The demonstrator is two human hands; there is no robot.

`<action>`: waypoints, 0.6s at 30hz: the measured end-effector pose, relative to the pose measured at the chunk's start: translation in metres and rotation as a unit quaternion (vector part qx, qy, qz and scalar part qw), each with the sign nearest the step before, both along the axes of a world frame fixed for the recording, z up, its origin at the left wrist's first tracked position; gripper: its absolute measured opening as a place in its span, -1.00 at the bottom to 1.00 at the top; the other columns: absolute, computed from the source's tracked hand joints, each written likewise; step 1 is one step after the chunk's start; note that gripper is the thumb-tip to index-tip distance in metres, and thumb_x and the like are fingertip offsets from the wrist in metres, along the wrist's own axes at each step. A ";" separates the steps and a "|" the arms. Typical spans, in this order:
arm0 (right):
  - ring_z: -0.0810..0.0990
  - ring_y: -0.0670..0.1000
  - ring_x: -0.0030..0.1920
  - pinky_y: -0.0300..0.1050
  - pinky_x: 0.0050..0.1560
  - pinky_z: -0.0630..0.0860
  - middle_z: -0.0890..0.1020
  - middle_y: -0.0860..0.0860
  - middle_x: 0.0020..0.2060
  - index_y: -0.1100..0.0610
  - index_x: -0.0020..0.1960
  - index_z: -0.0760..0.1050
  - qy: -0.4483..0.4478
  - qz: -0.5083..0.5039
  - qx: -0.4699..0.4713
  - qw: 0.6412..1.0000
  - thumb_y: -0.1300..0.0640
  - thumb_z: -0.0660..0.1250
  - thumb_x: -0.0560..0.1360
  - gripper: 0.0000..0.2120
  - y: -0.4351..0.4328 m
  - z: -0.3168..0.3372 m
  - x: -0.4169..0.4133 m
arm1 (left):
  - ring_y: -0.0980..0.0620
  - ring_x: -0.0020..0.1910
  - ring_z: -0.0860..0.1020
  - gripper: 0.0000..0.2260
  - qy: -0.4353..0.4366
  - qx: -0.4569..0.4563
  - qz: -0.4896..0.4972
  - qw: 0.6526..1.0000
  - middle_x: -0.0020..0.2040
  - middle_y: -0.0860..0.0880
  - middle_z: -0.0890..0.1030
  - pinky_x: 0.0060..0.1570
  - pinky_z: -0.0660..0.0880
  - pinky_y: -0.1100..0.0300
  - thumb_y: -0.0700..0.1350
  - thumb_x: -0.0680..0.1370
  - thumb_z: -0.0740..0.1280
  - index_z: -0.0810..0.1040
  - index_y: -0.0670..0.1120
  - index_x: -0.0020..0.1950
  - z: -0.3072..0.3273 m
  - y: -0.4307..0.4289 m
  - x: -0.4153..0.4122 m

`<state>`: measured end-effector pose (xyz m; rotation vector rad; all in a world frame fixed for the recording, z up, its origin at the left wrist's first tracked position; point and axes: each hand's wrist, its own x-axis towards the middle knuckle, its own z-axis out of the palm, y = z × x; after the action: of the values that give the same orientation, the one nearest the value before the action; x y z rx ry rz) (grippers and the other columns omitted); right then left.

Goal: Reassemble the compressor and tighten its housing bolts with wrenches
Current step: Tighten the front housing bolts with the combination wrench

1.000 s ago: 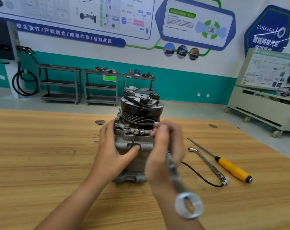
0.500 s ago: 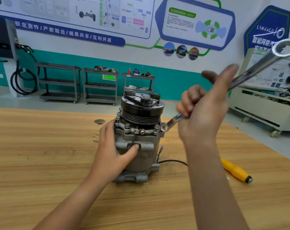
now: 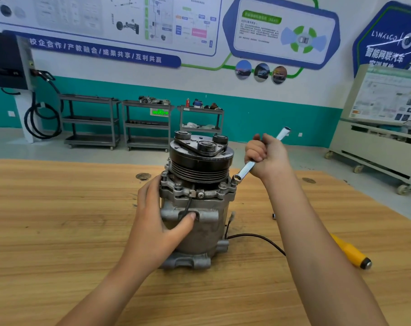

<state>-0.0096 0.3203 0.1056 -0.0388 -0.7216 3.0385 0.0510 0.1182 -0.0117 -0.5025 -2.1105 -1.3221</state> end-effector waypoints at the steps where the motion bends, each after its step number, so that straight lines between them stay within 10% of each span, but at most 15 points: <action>1: 0.12 -0.13 -0.76 -0.33 -0.77 0.03 0.17 -0.06 -0.70 0.18 -0.31 0.29 -0.003 0.009 0.012 1.000 0.08 0.04 0.65 -0.63 -0.002 0.000 -0.002 | 0.38 0.18 0.22 -0.30 0.000 -0.001 0.002 1.000 0.26 0.15 0.25 0.05 0.10 0.72 -0.03 0.36 0.43 0.19 0.02 0.44 0.000 0.000 0.000; 18: 0.12 -0.17 -0.77 -0.30 -0.78 0.12 0.18 -0.06 -0.71 0.23 -0.28 0.30 -0.040 0.081 0.159 0.983 0.21 0.03 0.65 -0.66 -0.020 -0.001 -0.022 | 0.32 0.19 0.26 -0.35 0.020 -0.003 0.016 1.000 0.25 0.09 0.30 0.07 0.13 0.69 -0.12 0.38 0.45 0.22 0.05 0.39 -0.001 0.001 -0.001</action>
<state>-0.0314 0.2999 0.1046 -0.1017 -1.2676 3.0402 0.0500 0.1195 -0.0127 -0.4930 -2.0827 -1.2774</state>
